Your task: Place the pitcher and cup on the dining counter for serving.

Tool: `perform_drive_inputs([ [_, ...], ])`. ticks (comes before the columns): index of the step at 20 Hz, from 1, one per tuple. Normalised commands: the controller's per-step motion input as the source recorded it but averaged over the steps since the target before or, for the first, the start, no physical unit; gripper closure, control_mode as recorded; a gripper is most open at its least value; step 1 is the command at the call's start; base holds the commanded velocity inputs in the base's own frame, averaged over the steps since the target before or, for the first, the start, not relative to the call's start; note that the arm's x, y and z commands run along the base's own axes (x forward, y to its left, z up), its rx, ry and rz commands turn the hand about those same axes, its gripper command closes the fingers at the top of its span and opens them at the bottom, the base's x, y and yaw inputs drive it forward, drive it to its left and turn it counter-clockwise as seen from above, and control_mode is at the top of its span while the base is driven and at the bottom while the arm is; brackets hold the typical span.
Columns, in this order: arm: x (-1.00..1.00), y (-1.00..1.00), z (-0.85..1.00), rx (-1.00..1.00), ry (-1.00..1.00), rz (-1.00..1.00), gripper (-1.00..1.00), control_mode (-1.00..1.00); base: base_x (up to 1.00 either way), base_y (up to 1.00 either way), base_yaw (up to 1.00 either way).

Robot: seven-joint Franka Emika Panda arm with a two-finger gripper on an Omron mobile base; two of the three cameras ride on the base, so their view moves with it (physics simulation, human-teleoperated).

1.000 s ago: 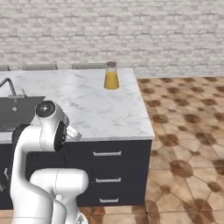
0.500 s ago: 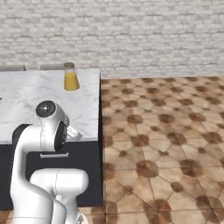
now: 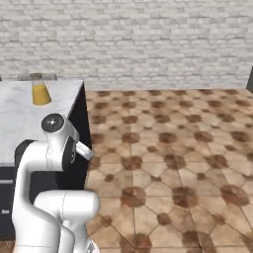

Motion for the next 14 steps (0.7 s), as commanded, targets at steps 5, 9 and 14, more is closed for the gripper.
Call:
perform_drive_inputs([
  [5, 0.0, 0.0, 0.0, 0.0, 0.0, 0.0, 1.0, 1.0, 0.99, -0.9, 0.42],
  [9, 0.0, 0.0, 0.0, 0.0, 0.0, 0.0, 1.0, 1.0, 0.91, -0.65, 0.62],
  [14, 0.0, 0.0, 0.0, 0.0, 0.0, 0.0, 1.0, 1.0, 0.66, -0.47, 0.79],
])
